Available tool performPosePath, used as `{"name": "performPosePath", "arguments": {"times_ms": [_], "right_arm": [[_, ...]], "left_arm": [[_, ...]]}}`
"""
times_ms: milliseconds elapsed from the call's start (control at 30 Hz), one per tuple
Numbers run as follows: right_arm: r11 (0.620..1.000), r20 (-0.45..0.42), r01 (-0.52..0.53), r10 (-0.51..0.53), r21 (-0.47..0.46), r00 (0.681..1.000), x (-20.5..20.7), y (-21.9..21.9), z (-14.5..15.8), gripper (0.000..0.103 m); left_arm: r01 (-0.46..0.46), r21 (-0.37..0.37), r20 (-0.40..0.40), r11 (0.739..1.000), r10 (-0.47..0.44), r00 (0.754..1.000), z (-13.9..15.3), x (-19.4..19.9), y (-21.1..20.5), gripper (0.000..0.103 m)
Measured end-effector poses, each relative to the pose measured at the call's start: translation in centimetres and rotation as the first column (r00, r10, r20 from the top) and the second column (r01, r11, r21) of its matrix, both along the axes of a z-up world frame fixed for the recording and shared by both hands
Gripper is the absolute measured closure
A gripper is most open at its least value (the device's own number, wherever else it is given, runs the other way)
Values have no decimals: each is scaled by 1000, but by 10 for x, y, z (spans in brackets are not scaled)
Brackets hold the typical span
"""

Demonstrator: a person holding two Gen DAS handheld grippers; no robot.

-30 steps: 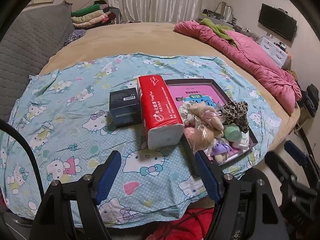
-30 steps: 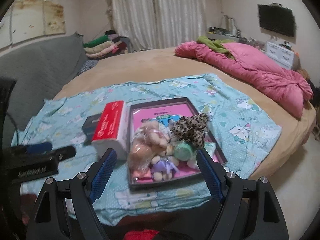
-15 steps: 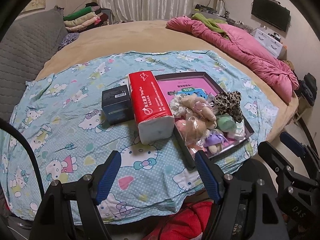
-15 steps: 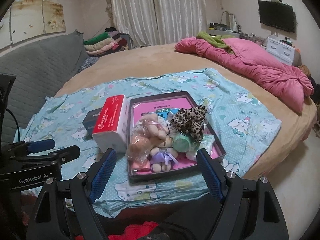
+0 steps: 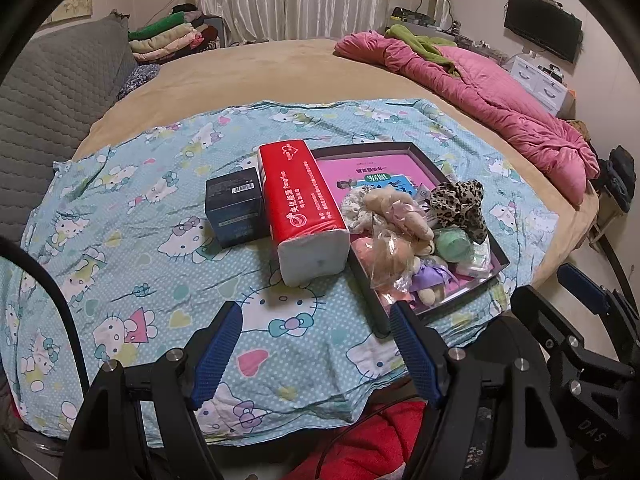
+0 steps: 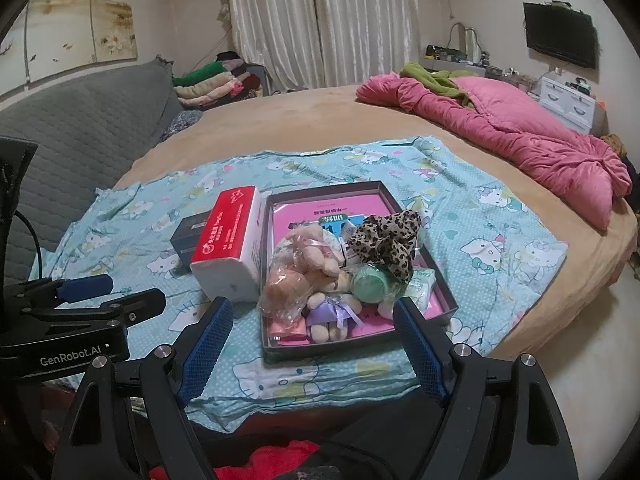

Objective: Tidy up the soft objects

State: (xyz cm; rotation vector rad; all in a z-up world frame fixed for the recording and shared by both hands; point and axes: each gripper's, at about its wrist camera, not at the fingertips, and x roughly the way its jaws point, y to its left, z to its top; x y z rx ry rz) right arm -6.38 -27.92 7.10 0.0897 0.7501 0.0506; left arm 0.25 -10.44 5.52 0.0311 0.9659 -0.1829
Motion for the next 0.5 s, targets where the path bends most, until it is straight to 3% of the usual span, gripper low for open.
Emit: {"name": "performPosePath", "arguments": {"times_ms": [500], "right_arm": [[1000,-3,3,-3,1,1000,0,0,-1,20]], "left_arm": [[9,8,-11,1000,-9,1000,-3,0,-2,28]]}}
